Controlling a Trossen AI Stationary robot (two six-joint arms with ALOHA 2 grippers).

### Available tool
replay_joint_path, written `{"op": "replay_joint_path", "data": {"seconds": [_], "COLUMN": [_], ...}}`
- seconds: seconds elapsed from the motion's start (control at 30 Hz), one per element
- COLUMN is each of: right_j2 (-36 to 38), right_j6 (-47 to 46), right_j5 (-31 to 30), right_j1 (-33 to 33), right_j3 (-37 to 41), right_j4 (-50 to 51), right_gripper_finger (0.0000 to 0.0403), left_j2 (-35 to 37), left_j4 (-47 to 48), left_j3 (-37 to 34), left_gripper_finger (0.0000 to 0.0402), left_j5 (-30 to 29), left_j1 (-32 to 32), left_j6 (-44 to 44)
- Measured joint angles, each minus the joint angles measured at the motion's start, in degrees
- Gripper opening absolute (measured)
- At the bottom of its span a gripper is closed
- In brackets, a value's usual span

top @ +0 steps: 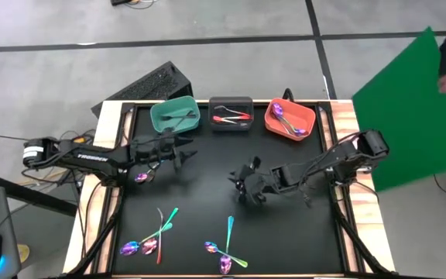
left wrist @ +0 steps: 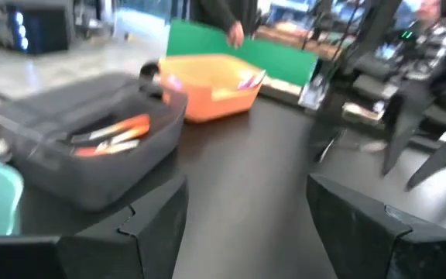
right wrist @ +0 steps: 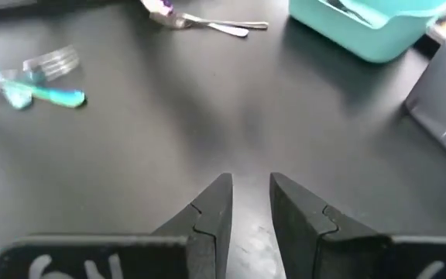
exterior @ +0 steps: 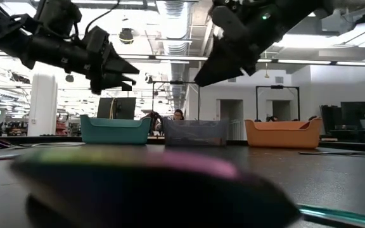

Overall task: Sort silverware by color (type)
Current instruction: Put the black fork into the green bin

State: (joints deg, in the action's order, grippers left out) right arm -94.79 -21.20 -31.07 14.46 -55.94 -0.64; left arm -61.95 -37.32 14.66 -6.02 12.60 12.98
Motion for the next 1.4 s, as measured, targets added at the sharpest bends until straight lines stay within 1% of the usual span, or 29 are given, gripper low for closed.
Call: {"op": "replay_joint_path", "data": {"seconds": [0.1,0.17,0.23,0.3,0.4,0.5,0.6,0.67,0.83,1.0,1.07,1.13,1.17,1.23,1.4], "right_j2": [-0.4,-0.3,-0.3,-0.3,-0.2,-0.3,-0.3,-0.3,-0.3,-0.3,-0.3,-0.3,-0.3,-0.3,-0.3], "right_j6": [-3.8,-4.3,-4.3,-4.3,-4.3,-4.3,-4.0,-4.0,-3.8,-3.8,-3.8,-3.8,-3.8,-3.8,-3.7], "right_j5": [0.9,2.8,2.8,3.0,5.9,7.5,7.2,7.0,6.7,6.7,6.7,6.7,6.7,6.7,6.7], "right_j1": [-0.5,-0.9,-1.1,-1.1,-1.1,-0.6,0.1,0.3,0.5,0.4,0.1,0.0,-0.1,-0.4,-1.2], "right_j3": [0.1,0.0,0.0,0.0,0.0,0.0,0.0,0.0,0.0,0.0,0.0,0.0,0.0,0.0,0.0], "right_j4": [-2.4,-5.3,-7.7,-9.6,-9.5,-8.4,-8.1,-8.1,-7.9,-7.9,-7.9,-7.9,-7.9,-7.9,-7.9], "right_gripper_finger": [0.0107,0.0107,0.0107,0.0107,0.0107,0.0107,0.0107,0.0107,0.0107,0.0107,0.0107,0.0107,0.0107,0.0107,0.0107], "left_j2": [0.0,0.0,0.0,0.0,0.0,0.0,0.2,0.2,0.2,0.2,0.2,0.2,0.2,0.2,0.0], "left_j4": [-4.8,-8.4,-10.8,-12.2,-10.5,-5.5,1.6,6.2,18.1,31.5,34.3,34.1,33.2,29.5,15.4], "left_j3": [0.0,0.0,0.0,0.0,0.0,0.0,0.0,0.0,0.0,0.0,0.0,0.2,0.6,1.5,2.1], "left_gripper_finger": [0.0249,0.0249,0.0249,0.0249,0.0249,0.0249,0.0249,0.0249,0.0249,0.0249,0.0249,0.0249,0.0249,0.0249,0.0249], "left_j5": [-1.1,-2.2,-3.0,-3.5,-2.7,-1.6,-2.7,-5.8,-15.6,-24.1,-26.7,-25.9,-24.5,-22.3,-21.8], "left_j1": [-2.9,-5.2,-7.2,-8.6,-10.1,-11.8,-14.9,-17.4,-22.5,-23.4,-23.4,-23.4,-23.5,-24.0,-25.0], "left_j6": [-2.7,-5.4,-7.4,-7.7,-5.3,-0.6,1.8,3.8,10.3,20.5,24.2,24.7,23.1,19.0,5.1]}}
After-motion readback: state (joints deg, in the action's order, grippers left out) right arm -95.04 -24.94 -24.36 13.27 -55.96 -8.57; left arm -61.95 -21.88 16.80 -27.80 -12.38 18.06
